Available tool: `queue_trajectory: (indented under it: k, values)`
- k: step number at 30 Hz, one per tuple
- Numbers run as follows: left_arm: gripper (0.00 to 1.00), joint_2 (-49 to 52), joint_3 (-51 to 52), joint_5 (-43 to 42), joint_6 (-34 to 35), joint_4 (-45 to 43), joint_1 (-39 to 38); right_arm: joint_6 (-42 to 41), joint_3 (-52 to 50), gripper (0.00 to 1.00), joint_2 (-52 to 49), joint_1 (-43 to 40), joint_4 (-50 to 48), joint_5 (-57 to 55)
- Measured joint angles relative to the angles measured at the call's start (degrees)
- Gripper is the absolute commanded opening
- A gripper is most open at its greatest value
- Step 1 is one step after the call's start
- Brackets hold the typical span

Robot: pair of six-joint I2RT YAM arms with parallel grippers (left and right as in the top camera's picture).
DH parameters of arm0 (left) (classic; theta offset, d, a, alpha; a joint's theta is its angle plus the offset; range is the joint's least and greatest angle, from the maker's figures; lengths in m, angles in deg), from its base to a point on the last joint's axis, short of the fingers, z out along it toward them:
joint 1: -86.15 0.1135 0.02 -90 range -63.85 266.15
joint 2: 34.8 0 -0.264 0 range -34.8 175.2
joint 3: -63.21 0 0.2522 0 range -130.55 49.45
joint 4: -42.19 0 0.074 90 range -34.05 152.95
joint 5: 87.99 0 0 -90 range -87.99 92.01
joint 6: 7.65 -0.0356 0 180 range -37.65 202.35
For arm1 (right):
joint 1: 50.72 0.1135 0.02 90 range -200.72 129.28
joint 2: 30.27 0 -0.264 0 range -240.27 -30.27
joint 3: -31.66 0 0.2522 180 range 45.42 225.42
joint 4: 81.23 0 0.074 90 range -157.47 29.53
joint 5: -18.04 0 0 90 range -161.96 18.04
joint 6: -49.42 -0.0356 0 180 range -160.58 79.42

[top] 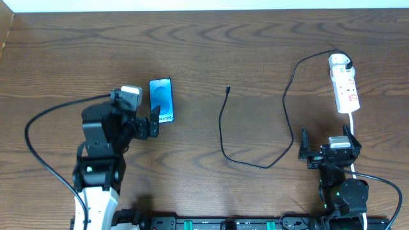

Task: Plug charger to phone and switch on socket
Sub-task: 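Move the left gripper forward over the Galaxy S25+ phone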

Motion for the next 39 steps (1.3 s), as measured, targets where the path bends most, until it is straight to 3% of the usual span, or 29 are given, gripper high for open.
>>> queue_trajectory:
  k: [26, 39]
  values:
    - [0.98, 21.7, -31.2, -4.3, 1.5, 22.8, 0.0, 0.0, 0.0, 0.99, 0.0, 0.0, 0.0, 0.0]
    - [0.98, 35.9, -51.0, -5.7, 1.5, 38.6, 0.0, 0.0, 0.0, 0.99, 0.0, 0.0, 0.0, 0.0]
